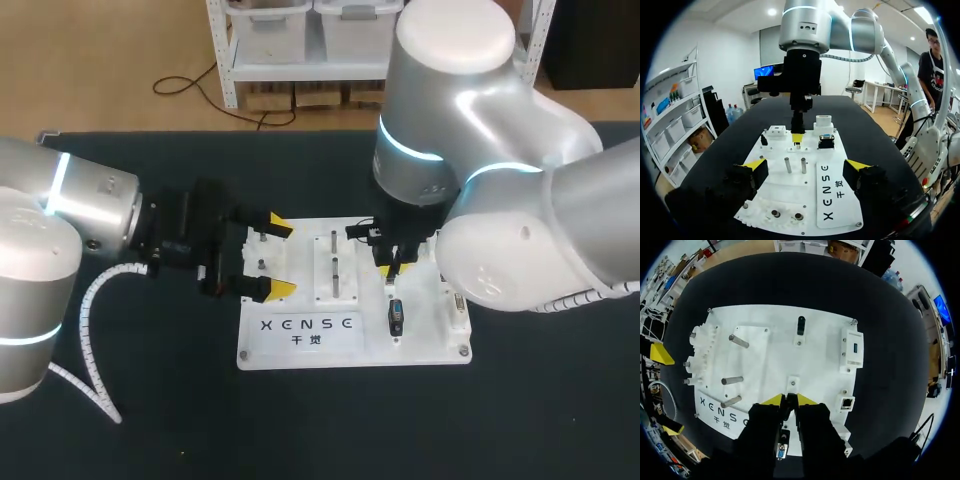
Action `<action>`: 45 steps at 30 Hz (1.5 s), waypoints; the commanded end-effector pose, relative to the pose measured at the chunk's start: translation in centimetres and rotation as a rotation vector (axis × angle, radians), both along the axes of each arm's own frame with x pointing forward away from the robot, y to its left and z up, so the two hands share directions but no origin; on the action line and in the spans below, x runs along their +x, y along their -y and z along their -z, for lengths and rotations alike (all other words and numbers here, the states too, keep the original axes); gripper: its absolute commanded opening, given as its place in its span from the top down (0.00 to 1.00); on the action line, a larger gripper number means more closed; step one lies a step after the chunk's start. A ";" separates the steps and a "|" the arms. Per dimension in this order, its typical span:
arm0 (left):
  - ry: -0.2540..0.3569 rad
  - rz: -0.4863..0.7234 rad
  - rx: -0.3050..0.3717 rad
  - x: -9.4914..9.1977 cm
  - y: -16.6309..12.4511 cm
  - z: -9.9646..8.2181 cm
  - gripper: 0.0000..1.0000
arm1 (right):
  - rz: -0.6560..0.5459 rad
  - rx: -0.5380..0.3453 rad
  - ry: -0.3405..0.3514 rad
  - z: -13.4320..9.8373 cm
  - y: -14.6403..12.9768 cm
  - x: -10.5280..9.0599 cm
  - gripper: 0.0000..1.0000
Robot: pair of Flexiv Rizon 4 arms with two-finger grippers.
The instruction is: Insert the Ethernet cable into its matching sockets.
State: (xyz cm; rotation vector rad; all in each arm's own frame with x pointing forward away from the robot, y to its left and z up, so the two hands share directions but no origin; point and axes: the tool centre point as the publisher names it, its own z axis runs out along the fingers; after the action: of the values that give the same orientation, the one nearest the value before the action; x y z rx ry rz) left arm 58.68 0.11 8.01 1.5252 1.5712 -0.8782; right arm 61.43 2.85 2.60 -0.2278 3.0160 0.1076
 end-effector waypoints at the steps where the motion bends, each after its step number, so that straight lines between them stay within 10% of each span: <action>1: 0.005 -0.002 -0.007 -0.1 -0.1 0.2 0.00 | -0.002 0.004 0.003 -1.4 0.2 0.0 1.00; 15: 0.005 -0.002 -0.007 -0.1 -0.1 0.2 0.00 | 0.061 -0.028 0.003 -3.9 3.8 -0.4 1.00; 45: 0.005 -0.002 -0.007 -0.1 -0.1 0.2 0.00 | 0.118 -0.068 0.006 -1.4 7.5 0.5 1.00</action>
State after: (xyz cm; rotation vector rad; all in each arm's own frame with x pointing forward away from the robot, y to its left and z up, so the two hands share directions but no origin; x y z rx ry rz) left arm 58.68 0.13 8.00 1.5249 1.5708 -0.8785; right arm 61.83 -4.65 4.18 -0.0566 3.0236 -0.0063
